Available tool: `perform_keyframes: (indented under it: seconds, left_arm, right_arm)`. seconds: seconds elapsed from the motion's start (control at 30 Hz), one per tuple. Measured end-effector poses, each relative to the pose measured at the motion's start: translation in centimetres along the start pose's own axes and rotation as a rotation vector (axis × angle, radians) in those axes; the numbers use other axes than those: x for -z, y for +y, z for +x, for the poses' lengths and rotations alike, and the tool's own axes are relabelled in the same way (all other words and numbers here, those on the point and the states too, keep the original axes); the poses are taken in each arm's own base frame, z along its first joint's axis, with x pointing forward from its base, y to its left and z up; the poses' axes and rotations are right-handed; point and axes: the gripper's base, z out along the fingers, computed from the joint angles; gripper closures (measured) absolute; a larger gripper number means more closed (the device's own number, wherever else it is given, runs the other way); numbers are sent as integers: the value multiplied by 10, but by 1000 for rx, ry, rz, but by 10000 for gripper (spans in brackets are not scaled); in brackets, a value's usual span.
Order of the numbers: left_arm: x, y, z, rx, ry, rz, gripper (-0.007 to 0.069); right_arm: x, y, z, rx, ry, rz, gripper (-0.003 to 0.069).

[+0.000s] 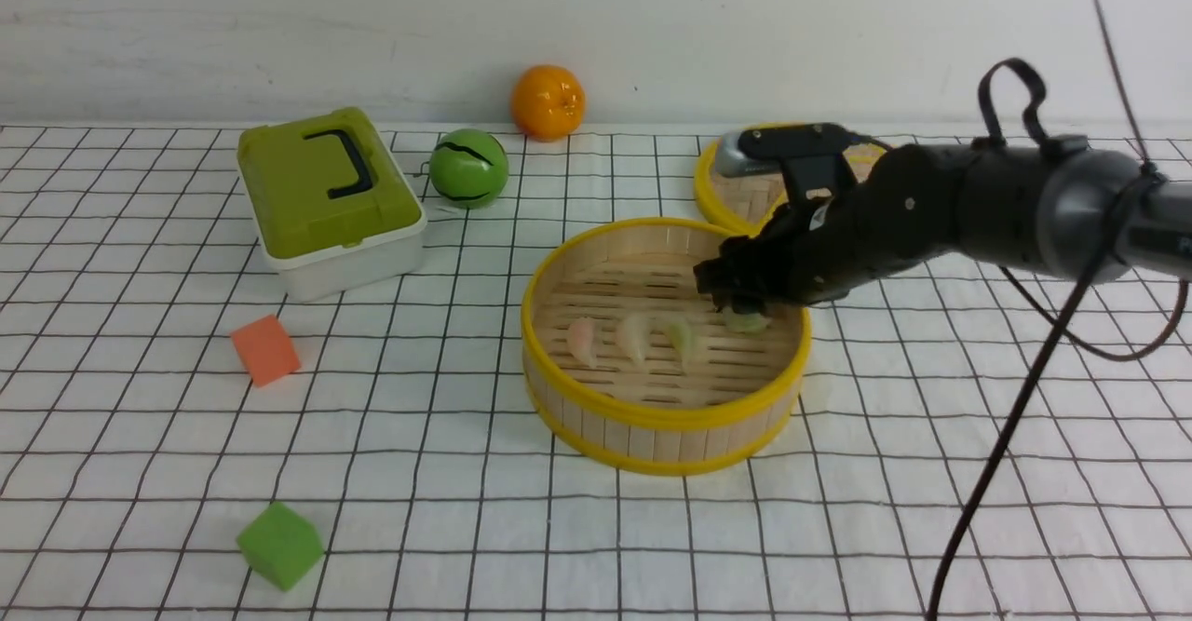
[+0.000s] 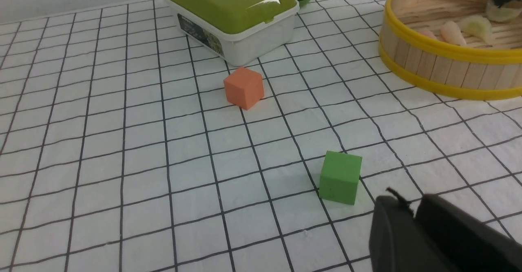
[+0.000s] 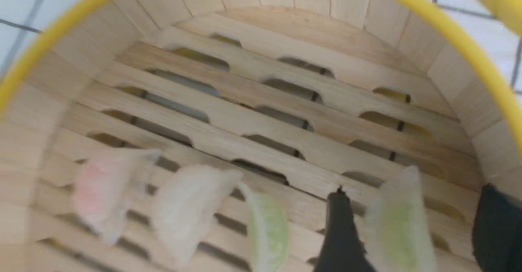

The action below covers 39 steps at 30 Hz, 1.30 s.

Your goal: Put the dumplings into the steamer on the table with the white tablecloth.

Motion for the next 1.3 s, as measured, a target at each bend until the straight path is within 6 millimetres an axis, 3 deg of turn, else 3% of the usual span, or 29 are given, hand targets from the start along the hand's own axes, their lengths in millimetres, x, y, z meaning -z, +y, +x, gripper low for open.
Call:
perform_keyframes:
  seconds: [0.07,0.1,0.2,0.3,0.33,0.37,0.4,0.43,0.47,0.6,0.63,0.73,0.77,0.83,0.87,0.9,0.93,1.03,1.13,1.3]
  left_arm:
    - [0,0,0,-5,-1,-4,547]
    - [0,0,0,-5,-1,-4,547]
    - [0,1,0,-7,-2,-7,542]
    - [0,0,1,-1,6,-3,540]
    - [0,0,1,0,8,-2,540]
    - [0,0,1,4,13,1,538]
    - [0,0,1,4,14,0,536]
    - [0,0,1,4,14,0,536]
    - [0,0,2,6,17,1,534]
    - [0,0,2,7,17,2,532]
    - [0,0,2,7,17,2,531]
    - [0,0,2,7,17,2,531]
    - [0,0,2,7,17,2,531]
    - [0,0,2,7,17,2,528]
    - [0,0,2,7,17,2,525]
    - [0,0,2,7,17,3,525]
    - [0,0,2,7,17,3,524]
    - [0,0,2,7,17,3,524]
    - [0,0,2,7,17,3,524]
    - [0,0,2,7,17,3,522]
  right_arm:
    - [31,6,-14,26,-37,-7,256]
    - [35,6,-15,30,-42,-8,259]
    - [120,16,-41,133,-164,10,384]
    - [201,20,-49,227,-261,61,530]
    - [212,19,-49,246,-280,76,541]
    - [256,18,-43,284,-328,120,631]
    - [278,16,-36,283,-354,146,664]
    - [288,16,-34,294,-374,158,667]
    - [313,12,-19,288,-411,193,679]
    - [354,2,20,243,-519,246,681]
    - [363,-3,45,214,-574,247,681]
    - [358,-12,98,213,-694,222,680]
    - [361,-13,103,221,-715,224,680]
    - [347,-16,132,260,-775,186,678]
    - [332,-18,158,320,-807,159,676]
    - [332,-17,161,334,-830,146,675]
    - [312,-18,186,416,-825,124,673]
    - [290,-23,216,433,-786,92,671]
    - [276,-29,235,299,-731,54,670]
    - [271,-32,240,188,-702,34,664]
